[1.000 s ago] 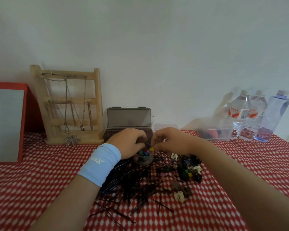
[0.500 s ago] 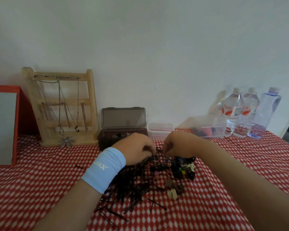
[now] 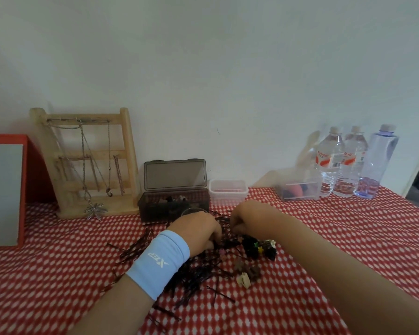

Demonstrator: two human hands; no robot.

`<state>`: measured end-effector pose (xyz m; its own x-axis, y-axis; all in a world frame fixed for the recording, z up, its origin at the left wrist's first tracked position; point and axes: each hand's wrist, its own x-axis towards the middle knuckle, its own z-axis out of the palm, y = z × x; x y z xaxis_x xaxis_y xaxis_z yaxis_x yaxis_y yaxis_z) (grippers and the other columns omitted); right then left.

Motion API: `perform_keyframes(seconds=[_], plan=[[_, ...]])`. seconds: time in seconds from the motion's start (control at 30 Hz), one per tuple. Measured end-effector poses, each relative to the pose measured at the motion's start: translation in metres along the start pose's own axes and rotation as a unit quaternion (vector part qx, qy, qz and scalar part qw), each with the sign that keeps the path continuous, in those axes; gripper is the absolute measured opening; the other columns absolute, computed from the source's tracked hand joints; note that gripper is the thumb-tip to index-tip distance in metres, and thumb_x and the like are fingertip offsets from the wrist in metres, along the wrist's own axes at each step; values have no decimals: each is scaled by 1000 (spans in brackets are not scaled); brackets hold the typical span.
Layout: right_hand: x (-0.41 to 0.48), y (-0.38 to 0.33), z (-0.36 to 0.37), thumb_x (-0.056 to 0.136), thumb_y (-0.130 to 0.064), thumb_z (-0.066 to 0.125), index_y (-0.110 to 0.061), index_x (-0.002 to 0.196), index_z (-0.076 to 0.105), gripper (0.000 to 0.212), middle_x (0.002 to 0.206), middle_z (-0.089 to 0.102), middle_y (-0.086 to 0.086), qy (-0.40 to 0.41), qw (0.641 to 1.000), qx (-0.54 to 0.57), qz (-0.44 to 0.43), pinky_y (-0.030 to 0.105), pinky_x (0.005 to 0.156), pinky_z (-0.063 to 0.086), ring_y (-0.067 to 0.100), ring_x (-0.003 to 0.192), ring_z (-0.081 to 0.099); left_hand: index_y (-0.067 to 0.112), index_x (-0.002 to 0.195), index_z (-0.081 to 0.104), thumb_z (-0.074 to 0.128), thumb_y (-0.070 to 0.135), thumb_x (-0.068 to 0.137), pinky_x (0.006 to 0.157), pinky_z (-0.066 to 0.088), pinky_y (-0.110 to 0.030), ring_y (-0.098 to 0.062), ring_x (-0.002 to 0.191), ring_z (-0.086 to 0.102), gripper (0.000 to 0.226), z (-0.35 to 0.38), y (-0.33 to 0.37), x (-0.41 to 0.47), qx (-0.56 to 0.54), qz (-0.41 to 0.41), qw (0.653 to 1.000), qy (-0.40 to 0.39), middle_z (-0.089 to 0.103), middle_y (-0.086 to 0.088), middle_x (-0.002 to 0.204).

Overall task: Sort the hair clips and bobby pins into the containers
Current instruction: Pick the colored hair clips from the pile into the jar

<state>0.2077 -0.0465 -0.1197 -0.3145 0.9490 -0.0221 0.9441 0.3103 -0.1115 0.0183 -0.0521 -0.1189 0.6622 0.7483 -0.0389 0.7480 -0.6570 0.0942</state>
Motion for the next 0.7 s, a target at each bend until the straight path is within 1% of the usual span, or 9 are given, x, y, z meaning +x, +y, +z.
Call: perform_keyframes(seconds=[0.1,0.2,0.3,0.37,0.4,0.47,0.53,0.6,0.7], plan=[[-4,3,-4,91,-23,69,-24,102,76,12,98,71,-11,26,998,50,-12,17,82,52,2,85,63,24,102,73,66,26,90,83,45,-24,-17,101,61,15,-2,-2,-1,-6,2,1000,15,64,4,113],[-5,8,-12,86,-21,73,-27,95,74,11,87,68,-18,62,994,94,-11,7,69,44,-4,80,61,25,99,72,67,27,89,81,45,-22,-11,95,61,12,-6,-5,-4,-17,3,999,38,66,9,108],[-6,9,-17,85,-23,75,-32,105,73,22,88,65,-20,54,993,103,-18,11,72,46,-3,81,59,29,108,68,66,26,89,85,51,-26,-7,93,61,20,-9,-9,-6,-53,0,997,50,66,12,107],[-7,8,-20,87,-25,73,-31,105,76,19,86,65,-22,20,996,85,-21,15,76,46,-4,81,59,34,118,64,65,25,90,85,50,-24,-6,94,60,30,-9,-11,-6,-74,6,995,61,64,15,104],[-7,7,-21,88,-26,73,-30,103,77,16,86,66,-22,-3,997,75,-19,17,79,46,-4,82,60,35,120,64,64,27,91,85,48,-23,-6,95,59,30,-9,-12,-5,-70,12,995,66,60,17,102],[-8,4,-20,87,-27,75,-28,100,77,13,91,69,-19,-44,997,57,-10,21,84,48,-1,85,62,34,118,67,62,31,93,84,44,-22,-6,95,56,25,-8,-13,-4,-58,20,996,70,51,19,97],[-8,1,-17,85,-26,78,-27,99,76,14,93,70,-16,-65,997,48,-4,21,83,48,-1,84,61,33,113,69,63,33,92,84,44,-22,-6,93,55,21,-7,-14,-3,-69,24,995,67,49,19,96],[-7,-2,-15,84,-24,79,-26,99,77,15,93,70,-14,-65,997,43,-7,21,84,50,0,83,61,35,109,68,67,32,89,84,46,-22,-4,90,55,20,-5,-14,-3,-96,21,993,69,56,19,101],[-7,-6,-15,85,-24,78,-24,101,76,16,95,71,-12,-58,998,23,-7,25,88,52,5,86,63,35,107,68,71,30,86,78,45,-18,2,81,55,22,-4,-15,-3,-117,16,990,78,65,17,108]])
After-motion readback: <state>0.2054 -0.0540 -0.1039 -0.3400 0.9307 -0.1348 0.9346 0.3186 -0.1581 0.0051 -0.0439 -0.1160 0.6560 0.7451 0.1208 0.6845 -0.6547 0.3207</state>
